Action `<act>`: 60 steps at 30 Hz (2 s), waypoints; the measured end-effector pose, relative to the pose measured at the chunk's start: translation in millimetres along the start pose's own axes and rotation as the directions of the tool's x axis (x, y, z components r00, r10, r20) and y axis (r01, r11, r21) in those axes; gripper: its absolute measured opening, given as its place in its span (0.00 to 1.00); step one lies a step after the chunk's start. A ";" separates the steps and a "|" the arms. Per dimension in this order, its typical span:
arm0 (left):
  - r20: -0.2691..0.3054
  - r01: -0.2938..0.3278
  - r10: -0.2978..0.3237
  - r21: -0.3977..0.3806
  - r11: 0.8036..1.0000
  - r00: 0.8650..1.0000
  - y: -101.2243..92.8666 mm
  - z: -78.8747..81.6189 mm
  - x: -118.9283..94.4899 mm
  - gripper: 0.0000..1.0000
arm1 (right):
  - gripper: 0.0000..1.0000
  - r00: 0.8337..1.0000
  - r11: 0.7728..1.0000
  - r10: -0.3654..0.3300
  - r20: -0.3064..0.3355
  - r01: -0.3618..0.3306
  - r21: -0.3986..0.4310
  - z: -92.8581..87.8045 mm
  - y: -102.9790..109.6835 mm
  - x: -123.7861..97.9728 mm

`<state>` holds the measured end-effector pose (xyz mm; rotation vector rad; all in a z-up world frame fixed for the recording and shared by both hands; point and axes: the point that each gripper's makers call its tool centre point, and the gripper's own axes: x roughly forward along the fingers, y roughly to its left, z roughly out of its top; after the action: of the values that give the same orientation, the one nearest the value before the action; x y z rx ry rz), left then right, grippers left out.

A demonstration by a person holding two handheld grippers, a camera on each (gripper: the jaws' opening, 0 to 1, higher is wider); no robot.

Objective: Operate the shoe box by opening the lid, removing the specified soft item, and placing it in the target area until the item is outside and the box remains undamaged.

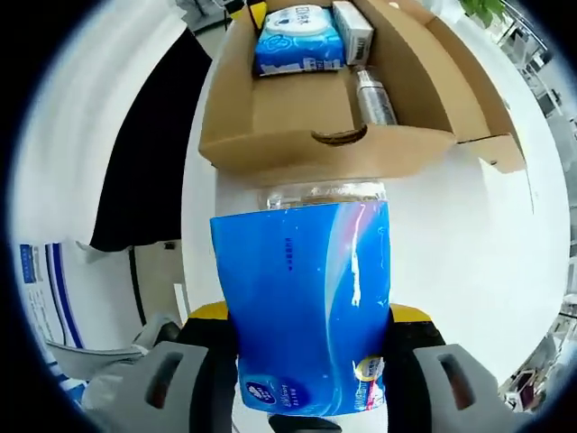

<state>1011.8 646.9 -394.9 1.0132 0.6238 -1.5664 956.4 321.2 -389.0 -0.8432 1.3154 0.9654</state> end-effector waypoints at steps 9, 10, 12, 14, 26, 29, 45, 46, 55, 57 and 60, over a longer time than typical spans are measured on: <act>0.001 -0.001 0.001 0.000 1.000 1.000 0.1 0.1 0.0 0.03 | 0.64 1.000 1.000 0.012 -0.001 -0.012 -0.008 8.7 -3.5 3.6; 0.001 -0.001 0.001 0.000 1.000 1.000 0.1 0.2 0.0 0.03 | 0.64 1.000 1.000 0.016 0.000 -0.016 -0.007 9.2 -2.8 3.8; 0.001 -0.003 0.003 0.001 1.000 1.000 0.1 -0.1 0.2 0.03 | 0.64 1.000 1.000 0.024 0.001 -0.024 -0.007 9.4 -2.8 4.7; 0.002 -0.003 0.003 0.001 1.000 1.000 0.1 0.3 0.0 0.03 | 0.64 1.000 1.000 0.020 -0.003 -0.020 -0.012 8.5 -4.8 5.6; 0.002 -0.001 0.001 0.003 1.000 1.000 0.3 -0.6 0.6 0.03 | 0.64 1.000 1.000 0.020 -0.008 -0.020 -0.011 9.3 -7.7 9.8; 0.002 -0.001 0.001 0.002 1.000 1.000 0.3 -0.8 0.6 0.03 | 0.64 1.000 1.000 0.019 0.000 -0.019 -0.006 12.0 -9.1 9.7; 0.001 -0.005 0.005 -0.004 1.000 1.000 0.4 -1.0 0.7 0.03 | 0.64 0.999 0.999 0.038 -0.018 -0.038 -0.014 13.7 -9.5 17.6; 0.001 -0.005 0.005 -0.005 1.000 1.000 0.3 -0.9 0.6 0.03 | 0.64 0.999 0.999 0.037 -0.016 -0.037 -0.012 14.2 -9.3 17.3; 0.002 -0.005 0.005 -0.005 1.000 1.000 0.4 -0.4 0.4 0.03 | 0.64 0.998 0.998 0.058 -0.030 -0.058 -0.016 10.4 -3.6 27.2; 0.002 -0.005 0.005 -0.005 1.000 1.000 0.4 -0.2 0.3 0.03 | 0.64 0.998 0.998 0.058 -0.019 -0.058 0.002 11.8 -3.4 23.0; 0.002 -0.003 0.003 -0.006 1.000 1.000 0.4 -0.5 0.5 0.03 | 0.64 0.999 0.999 0.050 -0.021 -0.050 0.006 11.3 -6.8 22.7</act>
<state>1012.3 646.9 -395.5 1.0079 0.6248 -1.5619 967.1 331.0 -410.8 -0.8214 1.3620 0.9945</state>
